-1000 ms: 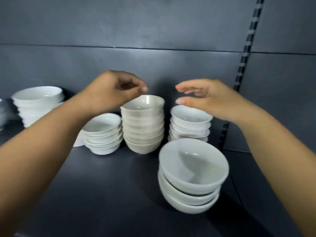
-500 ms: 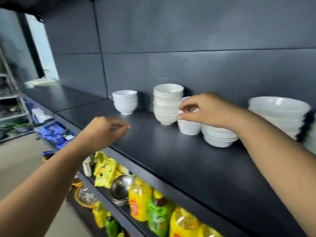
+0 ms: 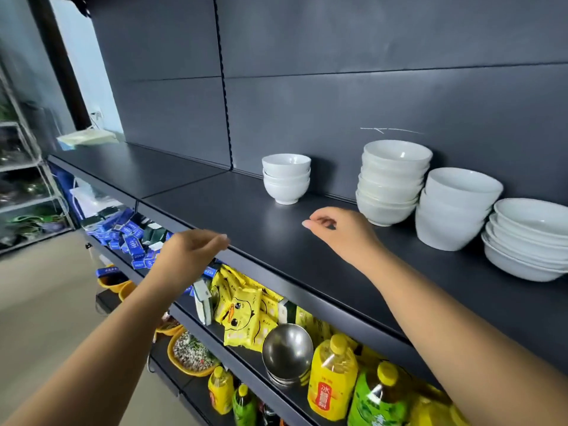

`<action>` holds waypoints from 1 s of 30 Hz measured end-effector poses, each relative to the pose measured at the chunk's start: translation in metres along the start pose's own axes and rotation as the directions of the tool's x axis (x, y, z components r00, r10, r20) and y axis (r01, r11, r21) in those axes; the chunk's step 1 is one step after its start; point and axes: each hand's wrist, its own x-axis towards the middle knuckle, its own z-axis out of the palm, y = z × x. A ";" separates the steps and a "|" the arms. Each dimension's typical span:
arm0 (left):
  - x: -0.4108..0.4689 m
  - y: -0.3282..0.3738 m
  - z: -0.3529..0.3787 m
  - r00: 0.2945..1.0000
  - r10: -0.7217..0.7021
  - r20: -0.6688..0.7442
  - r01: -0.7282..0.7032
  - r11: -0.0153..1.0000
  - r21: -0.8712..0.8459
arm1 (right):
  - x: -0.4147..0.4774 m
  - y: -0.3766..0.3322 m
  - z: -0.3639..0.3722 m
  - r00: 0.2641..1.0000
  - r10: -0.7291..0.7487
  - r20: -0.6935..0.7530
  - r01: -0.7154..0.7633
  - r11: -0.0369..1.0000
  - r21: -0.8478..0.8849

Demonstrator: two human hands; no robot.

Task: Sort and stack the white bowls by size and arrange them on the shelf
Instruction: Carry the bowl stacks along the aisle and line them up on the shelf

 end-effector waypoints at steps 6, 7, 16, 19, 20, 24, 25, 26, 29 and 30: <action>0.068 -0.012 0.030 0.995 0.011 0.097 0.011 0.973 -0.229 | 0.066 0.025 0.033 0.986 0.135 -0.101 -0.112 0.972 0.205; 0.083 -0.013 0.037 0.994 0.014 0.111 0.015 0.967 -0.253 | 0.081 0.030 0.037 0.981 0.156 -0.116 -0.124 0.962 0.245; 0.212 -0.021 0.084 0.987 0.055 0.151 0.018 0.898 -0.440 | 0.195 0.070 0.079 0.955 0.264 -0.137 -0.173 0.868 0.465; 0.238 -0.024 0.101 0.974 0.069 0.215 0.062 0.834 -0.549 | 0.209 0.075 0.090 0.955 0.264 -0.135 -0.152 0.827 0.542; 0.246 -0.027 0.107 0.968 0.089 0.236 0.067 0.812 -0.580 | 0.212 0.077 0.094 0.961 0.236 -0.144 -0.117 0.820 0.561; 0.281 -0.033 0.135 0.909 0.180 0.377 0.157 0.689 -0.707 | 0.223 0.080 0.099 0.968 0.187 -0.166 -0.045 0.784 0.619; 0.286 -0.035 0.142 0.899 0.196 0.392 0.183 0.646 -0.741 | 0.223 0.080 0.099 0.968 0.196 -0.157 -0.057 0.779 0.624; 0.291 -0.037 0.148 0.890 0.222 0.399 0.200 0.597 -0.777 | 0.223 0.082 0.100 0.964 0.211 -0.163 -0.068 0.784 0.617; 0.299 -0.038 0.160 0.861 0.262 0.435 0.236 0.553 -0.799 | 0.221 0.085 0.101 0.931 0.282 -0.232 -0.095 0.801 0.591; 0.302 -0.038 0.165 0.850 0.265 0.455 0.255 0.548 -0.797 | 0.219 0.086 0.099 0.920 0.294 -0.258 -0.094 0.808 0.582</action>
